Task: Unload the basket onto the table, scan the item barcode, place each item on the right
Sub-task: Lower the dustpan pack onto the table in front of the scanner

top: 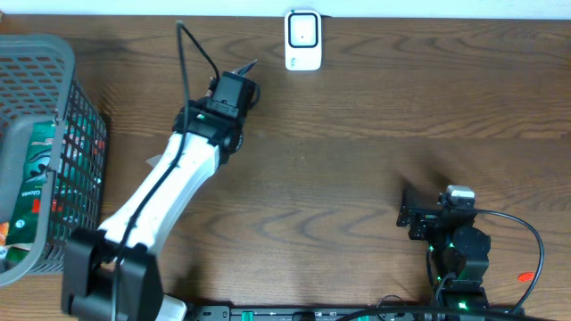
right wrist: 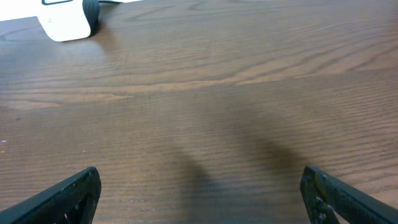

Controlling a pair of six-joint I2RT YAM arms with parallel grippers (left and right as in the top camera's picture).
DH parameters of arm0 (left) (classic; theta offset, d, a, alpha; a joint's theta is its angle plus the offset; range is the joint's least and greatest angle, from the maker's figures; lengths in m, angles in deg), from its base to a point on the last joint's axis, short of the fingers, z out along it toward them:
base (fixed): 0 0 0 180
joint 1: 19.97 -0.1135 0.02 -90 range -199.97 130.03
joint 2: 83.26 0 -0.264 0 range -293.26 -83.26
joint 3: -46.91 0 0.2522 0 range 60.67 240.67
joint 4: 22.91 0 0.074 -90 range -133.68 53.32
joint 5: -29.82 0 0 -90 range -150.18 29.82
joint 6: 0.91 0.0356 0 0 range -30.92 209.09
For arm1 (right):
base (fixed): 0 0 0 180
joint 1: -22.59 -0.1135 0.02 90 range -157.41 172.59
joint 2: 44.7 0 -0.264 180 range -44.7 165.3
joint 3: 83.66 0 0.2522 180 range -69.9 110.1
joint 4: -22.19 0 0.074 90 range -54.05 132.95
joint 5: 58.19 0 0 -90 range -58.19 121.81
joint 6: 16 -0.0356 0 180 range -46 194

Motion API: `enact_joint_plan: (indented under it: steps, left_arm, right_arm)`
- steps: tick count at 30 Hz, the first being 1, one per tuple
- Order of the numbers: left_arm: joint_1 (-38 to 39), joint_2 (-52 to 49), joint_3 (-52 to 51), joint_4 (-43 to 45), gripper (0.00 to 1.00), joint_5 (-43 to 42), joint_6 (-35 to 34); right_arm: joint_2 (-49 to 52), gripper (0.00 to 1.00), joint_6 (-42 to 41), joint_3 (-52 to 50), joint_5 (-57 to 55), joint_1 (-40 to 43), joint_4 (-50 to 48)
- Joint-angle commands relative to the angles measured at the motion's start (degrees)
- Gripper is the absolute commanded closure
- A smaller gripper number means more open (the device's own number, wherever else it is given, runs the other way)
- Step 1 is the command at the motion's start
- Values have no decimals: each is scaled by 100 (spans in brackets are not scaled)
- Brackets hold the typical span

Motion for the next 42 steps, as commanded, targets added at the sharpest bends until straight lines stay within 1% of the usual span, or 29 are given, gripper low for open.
enact_joint_plan:
  steps: [1, 5, 10, 13, 16, 18, 21, 22, 25, 26, 29, 31, 33, 35, 42]
  left_arm:
    - [131, -319, -125, -90, 81, 459, -221]
    - [358, -557, -168, -236, 81, 619, -643]
    - [741, -577, -168, -361, 81, 627, -732]
    - [962, -577, -168, -356, 75, 603, -835]
    - [1069, -577, -168, -356, 73, 472, -970]
    - [1073, -577, -168, -358, 66, 245, -970]
    - [1073, -577, -168, -361, 57, 55, -1069]
    - [1073, -577, -168, -358, 51, 50, -1123]
    - [1073, -577, -168, -358, 45, 37, -1231]
    - [1073, -577, -168, -358, 38, -9, -1244]
    - [1073, -577, -168, -358, 27, -448, -1248]
    - [1073, -577, -168, -352, 22, -835, -1257]
    - [1073, -577, -168, -308, 21, -1110, -1329]
    - [1073, -575, -168, -238, 21, -1163, -1519]
    - [1073, -378, -125, 214, 20, -1270, -1550]
  right_arm:
    - [7, 1, -63, -9, -35, -15, -31]
    - [7, 1, -63, -9, -37, -15, -28]
    - [7, 1, -63, -9, -37, -15, -31]
    - [7, 1, -63, -9, -37, -15, -37]
    - [7, 1, -63, -9, -37, -15, -39]
    - [7, 1, -63, -9, -37, -15, -46]
    - [7, 1, -63, -9, -37, -15, -52]
    - [7, 1, -63, -9, -37, -15, -52]
    - [7, 1, -63, -9, -37, -15, -55]
    - [7, 1, -63, -9, -37, -15, -52]
    - [7, 1, -63, -9, -37, -15, -55]
    - [7, 1, -63, -9, -37, -15, -55]
    - [7, 1, -63, -9, -37, -15, -55]
    - [7, 1, -63, -9, -37, -15, -55]
    - [7, 1, -63, -9, -37, -15, -52]
